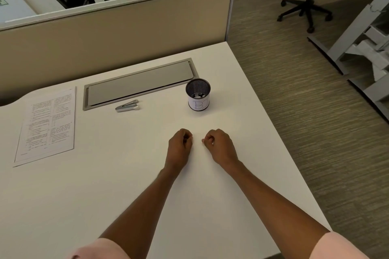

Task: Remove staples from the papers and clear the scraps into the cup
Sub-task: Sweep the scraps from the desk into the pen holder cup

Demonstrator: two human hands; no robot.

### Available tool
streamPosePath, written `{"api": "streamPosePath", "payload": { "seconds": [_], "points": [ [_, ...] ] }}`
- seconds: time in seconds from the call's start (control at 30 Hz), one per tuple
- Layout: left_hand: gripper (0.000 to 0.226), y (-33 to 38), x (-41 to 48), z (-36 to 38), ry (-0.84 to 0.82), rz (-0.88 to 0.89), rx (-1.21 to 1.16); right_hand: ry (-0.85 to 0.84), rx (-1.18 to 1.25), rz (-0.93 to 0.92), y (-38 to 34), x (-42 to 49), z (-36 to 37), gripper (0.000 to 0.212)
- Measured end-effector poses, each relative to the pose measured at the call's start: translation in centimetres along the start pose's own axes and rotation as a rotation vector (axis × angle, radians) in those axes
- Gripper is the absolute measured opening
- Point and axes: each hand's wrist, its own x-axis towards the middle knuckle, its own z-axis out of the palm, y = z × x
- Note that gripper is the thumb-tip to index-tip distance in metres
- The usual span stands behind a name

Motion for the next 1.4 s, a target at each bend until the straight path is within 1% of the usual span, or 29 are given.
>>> {"api": "streamPosePath", "payload": {
  "seconds": [0.13, 0.3, 0.4, 0.43, 0.6, 0.7, 0.87, 1.0, 1.17, 1.27, 1.4],
  "points": [
    [0.007, 0.0, 0.0, -0.1, 0.029, -0.020, -0.031, 0.028, -0.044, 0.093, -1.1, 0.2, 0.4, 0.023],
    [0.007, 0.0, 0.4, -0.3, 0.020, -0.056, -0.050, 0.044, -0.071, 0.191, -1.8, 0.5, 0.7, 0.028],
    [0.006, -0.1, 0.5, -0.4, 0.021, -0.064, -0.051, 0.050, -0.074, 0.215, -2.2, 0.9, 0.6, 0.037],
    [0.006, -0.1, 0.6, -0.4, 0.020, -0.067, -0.052, 0.047, -0.079, 0.209, -2.3, 1.1, 0.6, 0.037],
    [0.007, -0.2, 0.6, -0.3, 0.015, -0.076, -0.069, 0.096, -0.098, 0.100, -1.9, 1.0, 1.0, 0.014],
    [0.007, -0.3, 0.6, -0.3, 0.017, -0.083, -0.070, 0.130, -0.171, -0.006, -1.6, 0.7, 1.0, 0.009],
    [0.006, -0.4, 0.7, -0.2, 0.008, -0.085, -0.074, 0.082, -0.216, -0.105, -1.2, 0.7, 0.7, 0.012],
    [0.007, -0.5, 0.6, -0.1, 0.011, -0.080, -0.080, 0.041, -0.230, -0.147, -1.1, 0.7, 0.5, 0.013],
    [0.008, -0.5, 0.7, 0.0, 0.021, -0.078, -0.089, -0.088, -0.329, -0.218, -1.6, 1.6, -0.5, 0.011],
    [0.007, -0.5, 0.6, 0.1, 0.029, -0.076, -0.094, -0.159, -0.333, -0.262, -1.4, 2.0, -1.0, 0.018],
    [0.007, -0.5, 0.6, 0.0, 0.025, -0.066, -0.091, -0.163, -0.320, -0.269, -0.7, 2.3, -1.1, 0.017]
  ]
}}
